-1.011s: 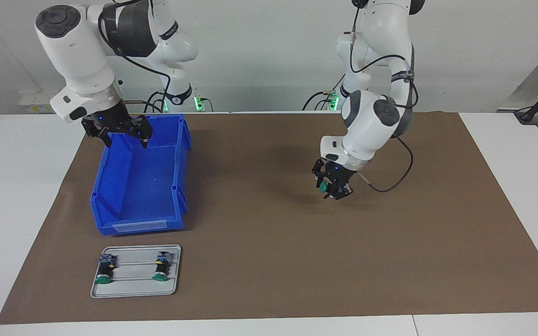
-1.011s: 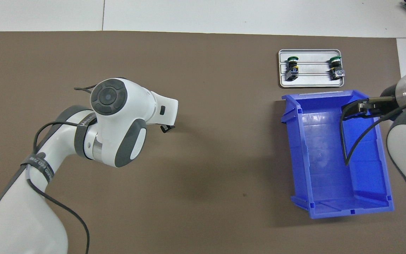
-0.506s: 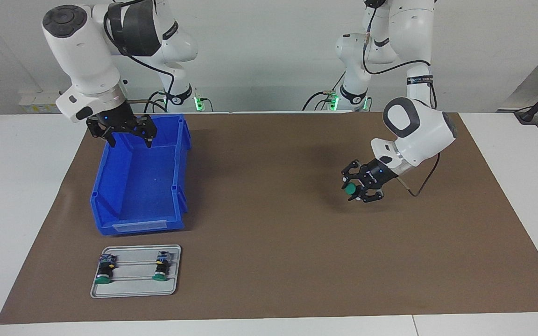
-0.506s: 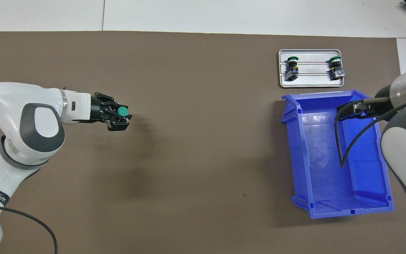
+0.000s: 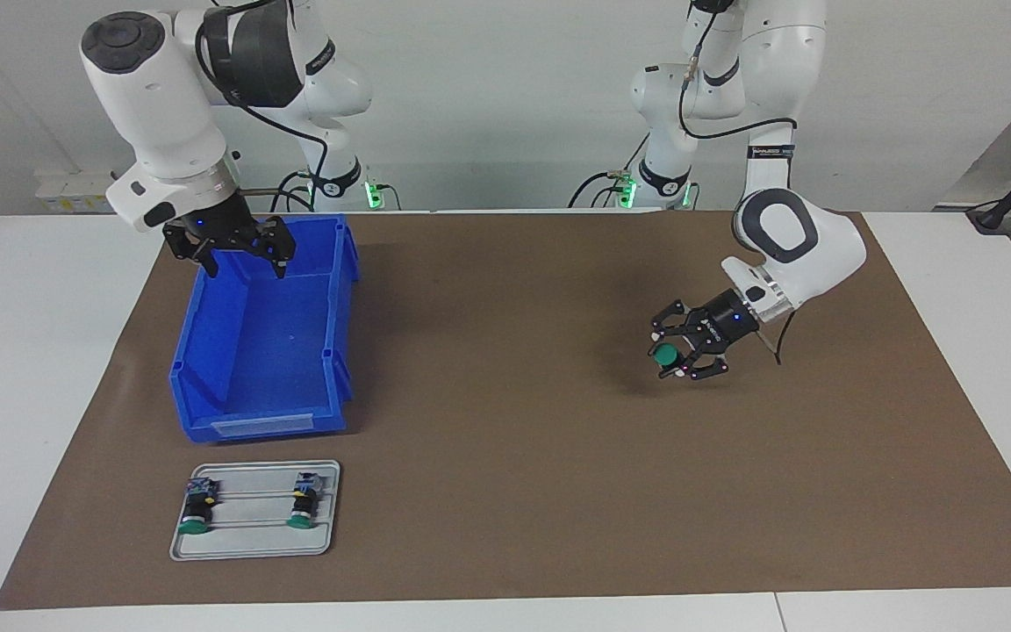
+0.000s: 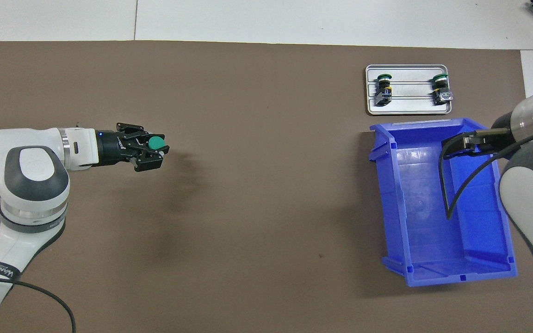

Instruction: Place and press button with both arms

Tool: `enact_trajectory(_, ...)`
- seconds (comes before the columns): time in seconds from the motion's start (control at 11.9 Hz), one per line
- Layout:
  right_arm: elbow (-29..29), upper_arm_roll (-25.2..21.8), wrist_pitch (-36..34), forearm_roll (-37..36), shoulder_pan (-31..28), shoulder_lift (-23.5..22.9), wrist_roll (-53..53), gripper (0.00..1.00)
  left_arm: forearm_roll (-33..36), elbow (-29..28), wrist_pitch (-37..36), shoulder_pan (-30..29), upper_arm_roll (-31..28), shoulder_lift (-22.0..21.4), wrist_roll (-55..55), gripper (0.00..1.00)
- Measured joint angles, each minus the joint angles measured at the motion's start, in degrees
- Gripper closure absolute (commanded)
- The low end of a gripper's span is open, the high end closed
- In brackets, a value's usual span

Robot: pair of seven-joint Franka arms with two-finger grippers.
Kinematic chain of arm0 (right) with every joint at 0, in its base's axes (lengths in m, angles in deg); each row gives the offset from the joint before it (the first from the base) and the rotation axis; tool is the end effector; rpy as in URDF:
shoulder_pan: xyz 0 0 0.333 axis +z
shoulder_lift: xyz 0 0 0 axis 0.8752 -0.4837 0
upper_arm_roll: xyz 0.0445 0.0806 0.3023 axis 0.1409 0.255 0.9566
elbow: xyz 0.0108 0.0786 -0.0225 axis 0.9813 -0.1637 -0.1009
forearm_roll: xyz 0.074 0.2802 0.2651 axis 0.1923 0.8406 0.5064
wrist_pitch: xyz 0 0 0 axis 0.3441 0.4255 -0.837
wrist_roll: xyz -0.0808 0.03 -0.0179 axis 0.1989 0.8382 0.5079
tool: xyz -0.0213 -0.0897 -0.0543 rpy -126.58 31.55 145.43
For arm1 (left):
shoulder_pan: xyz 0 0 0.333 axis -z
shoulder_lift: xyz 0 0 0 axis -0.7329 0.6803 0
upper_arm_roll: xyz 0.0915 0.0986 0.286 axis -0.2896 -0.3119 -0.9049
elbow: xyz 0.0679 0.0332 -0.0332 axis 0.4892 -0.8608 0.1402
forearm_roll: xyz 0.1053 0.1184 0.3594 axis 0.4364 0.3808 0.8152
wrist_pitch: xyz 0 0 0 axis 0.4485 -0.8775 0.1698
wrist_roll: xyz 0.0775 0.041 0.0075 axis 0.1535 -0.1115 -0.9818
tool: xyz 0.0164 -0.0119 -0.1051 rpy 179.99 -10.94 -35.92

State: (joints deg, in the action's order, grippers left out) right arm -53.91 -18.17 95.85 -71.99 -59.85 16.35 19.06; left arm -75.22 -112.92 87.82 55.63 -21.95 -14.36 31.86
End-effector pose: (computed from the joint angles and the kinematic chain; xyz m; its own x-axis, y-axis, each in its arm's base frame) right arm 0.5616 0.0282 0.5673 0.9995 -0.0183 -0.0260 -0.0170 -0.9987 0.0473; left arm 0.5580 -0.0889 0.3191 0.5914 -0.3251 0.7380 -0.7713 -0.4950 0.4001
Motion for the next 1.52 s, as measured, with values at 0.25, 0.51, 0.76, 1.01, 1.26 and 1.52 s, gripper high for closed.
enact_trajectory(0.25,0.0,0.0,0.0,0.0,0.0,0.0,0.0,0.00,-13.2,-4.0,-2.6,0.0,0.7,0.8,10.8,1.00)
enact_trajectory(0.51,-0.3,0.0,0.0,0.0,0.0,0.0,0.0,0.00,-25.3,-6.1,-5.6,1.3,1.4,2.6,18.7,1.00)
enact_trajectory(0.76,-1.5,0.0,1.2,0.0,0.0,0.3,0.0,0.00,-32.3,-7.6,-8.4,3.3,1.5,3.1,22.8,1.00)
enact_trajectory(1.01,-2.3,0.0,1.6,0.0,0.0,0.7,0.0,0.00,-34.3,-9.6,-5.4,6.1,1.5,3.3,25.8,1.00)
enact_trajectory(1.26,-2.5,0.0,1.7,0.0,-0.1,0.9,-0.3,0.00,-34.4,-10.2,-3.7,7.0,1.4,3.4,26.8,1.00)
enact_trajectory(1.52,-2.5,0.0,1.7,0.0,-0.1,0.9,-0.4,0.00,-34.4,-10.4,-3.7,7.0,1.1,3.4,26.8,0.83)
